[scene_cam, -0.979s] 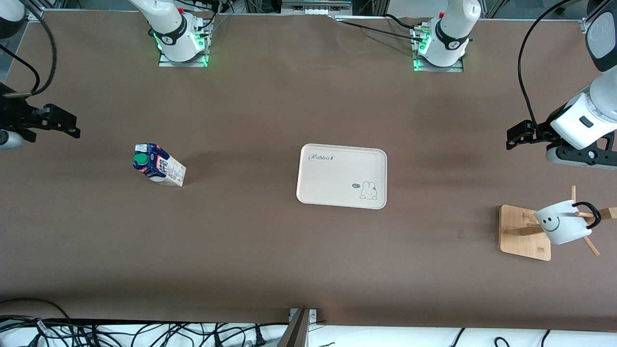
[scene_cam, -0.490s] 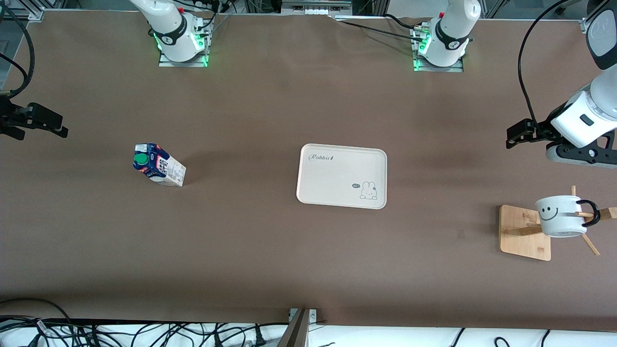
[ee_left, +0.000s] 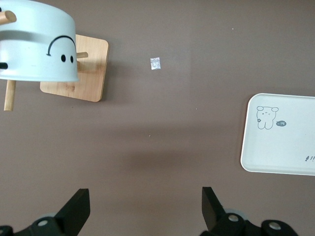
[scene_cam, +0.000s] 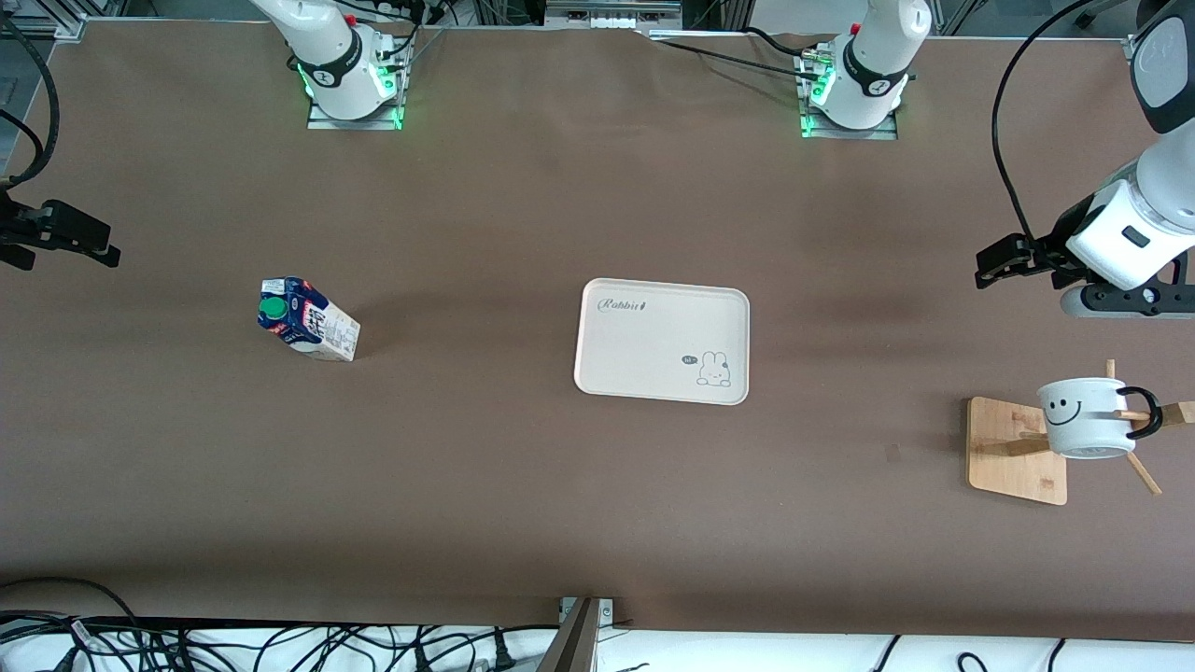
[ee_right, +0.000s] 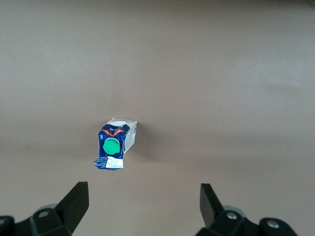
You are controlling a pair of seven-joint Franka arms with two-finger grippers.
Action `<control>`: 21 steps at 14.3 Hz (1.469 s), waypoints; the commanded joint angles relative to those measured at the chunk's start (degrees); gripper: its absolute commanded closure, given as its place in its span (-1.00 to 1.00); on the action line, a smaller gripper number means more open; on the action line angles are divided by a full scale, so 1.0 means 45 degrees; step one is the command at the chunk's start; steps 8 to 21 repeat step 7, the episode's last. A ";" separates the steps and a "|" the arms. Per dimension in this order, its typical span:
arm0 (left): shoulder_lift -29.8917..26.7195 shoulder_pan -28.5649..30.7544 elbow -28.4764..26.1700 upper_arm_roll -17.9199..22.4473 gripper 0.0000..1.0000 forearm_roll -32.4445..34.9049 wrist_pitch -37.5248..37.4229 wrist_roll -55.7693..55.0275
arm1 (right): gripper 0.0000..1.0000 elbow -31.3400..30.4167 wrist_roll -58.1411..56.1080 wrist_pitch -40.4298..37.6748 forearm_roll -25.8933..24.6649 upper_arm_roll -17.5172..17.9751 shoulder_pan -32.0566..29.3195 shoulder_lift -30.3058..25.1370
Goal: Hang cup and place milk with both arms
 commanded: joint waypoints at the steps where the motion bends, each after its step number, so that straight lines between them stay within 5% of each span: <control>1: -0.0211 0.0095 -0.0006 -0.0139 -1.00 0.0198 -0.0217 -0.0241 | -1.00 -0.0018 -0.0063 -0.0216 -0.0119 0.0122 -0.0146 -0.0100; 21: -0.0211 0.0173 0.0033 -0.0120 -1.00 0.0119 -0.0178 -0.0241 | -1.00 -0.0018 -0.0004 -0.0471 -0.0080 0.0279 -0.0029 -0.0120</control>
